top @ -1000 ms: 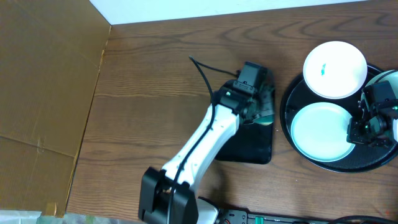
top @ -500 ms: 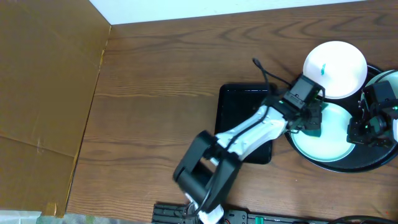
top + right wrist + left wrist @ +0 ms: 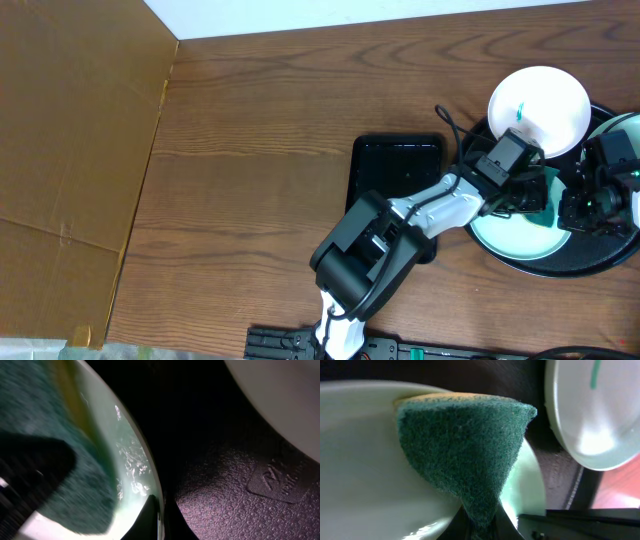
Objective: Clean dirty plates on tray and stack at the side
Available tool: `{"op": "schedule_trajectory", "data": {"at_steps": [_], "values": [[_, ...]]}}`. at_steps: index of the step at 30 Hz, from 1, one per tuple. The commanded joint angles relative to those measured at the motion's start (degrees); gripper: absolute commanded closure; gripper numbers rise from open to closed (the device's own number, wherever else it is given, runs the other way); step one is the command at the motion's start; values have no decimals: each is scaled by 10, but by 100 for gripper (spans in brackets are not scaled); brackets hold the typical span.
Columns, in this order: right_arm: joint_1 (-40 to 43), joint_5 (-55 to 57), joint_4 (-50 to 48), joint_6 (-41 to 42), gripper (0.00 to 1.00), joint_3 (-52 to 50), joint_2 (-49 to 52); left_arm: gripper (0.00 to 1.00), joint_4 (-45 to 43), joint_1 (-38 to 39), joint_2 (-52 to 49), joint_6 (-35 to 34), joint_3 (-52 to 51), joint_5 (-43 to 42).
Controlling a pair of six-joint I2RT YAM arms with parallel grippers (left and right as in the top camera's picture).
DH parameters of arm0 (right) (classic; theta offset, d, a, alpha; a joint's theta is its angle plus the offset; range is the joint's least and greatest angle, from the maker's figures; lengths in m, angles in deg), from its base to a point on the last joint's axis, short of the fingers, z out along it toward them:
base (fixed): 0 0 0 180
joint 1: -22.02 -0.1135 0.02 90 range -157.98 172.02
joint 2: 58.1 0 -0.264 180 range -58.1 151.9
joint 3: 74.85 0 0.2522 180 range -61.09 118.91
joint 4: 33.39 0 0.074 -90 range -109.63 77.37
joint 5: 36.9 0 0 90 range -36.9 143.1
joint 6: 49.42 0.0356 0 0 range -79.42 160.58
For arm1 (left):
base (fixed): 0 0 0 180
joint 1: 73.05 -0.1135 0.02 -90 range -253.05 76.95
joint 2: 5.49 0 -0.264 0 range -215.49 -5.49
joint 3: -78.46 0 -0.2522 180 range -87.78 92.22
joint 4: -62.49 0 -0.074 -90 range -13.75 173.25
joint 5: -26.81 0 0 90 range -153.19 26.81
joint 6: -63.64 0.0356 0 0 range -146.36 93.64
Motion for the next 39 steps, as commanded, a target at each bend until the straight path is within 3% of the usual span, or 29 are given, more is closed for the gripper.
{"op": "schedule_trajectory", "data": {"at_steps": [1,9,21,27,31,37,39], "values": [[-6,26,14,-9,99,-19,22,93,-2,30,-23,-23,8,-56],[-6,26,14,-9,99,-19,22,93,44,29,-21,6,8,-52],[-6,26,15,-9,99,-19,22,93,225,15,-1,35,8,204],[-6,27,15,-9,99,-19,22,93,265,2,47,39,8,282],[-6,26,15,-9,99,-19,22,93,271,-5,87,39,8,273],[-6,27,15,-9,99,-19,22,93,287,-46,196,39,8,115],[-6,27,15,-9,99,-19,22,93,310,-70,238,39,8,99]]}}
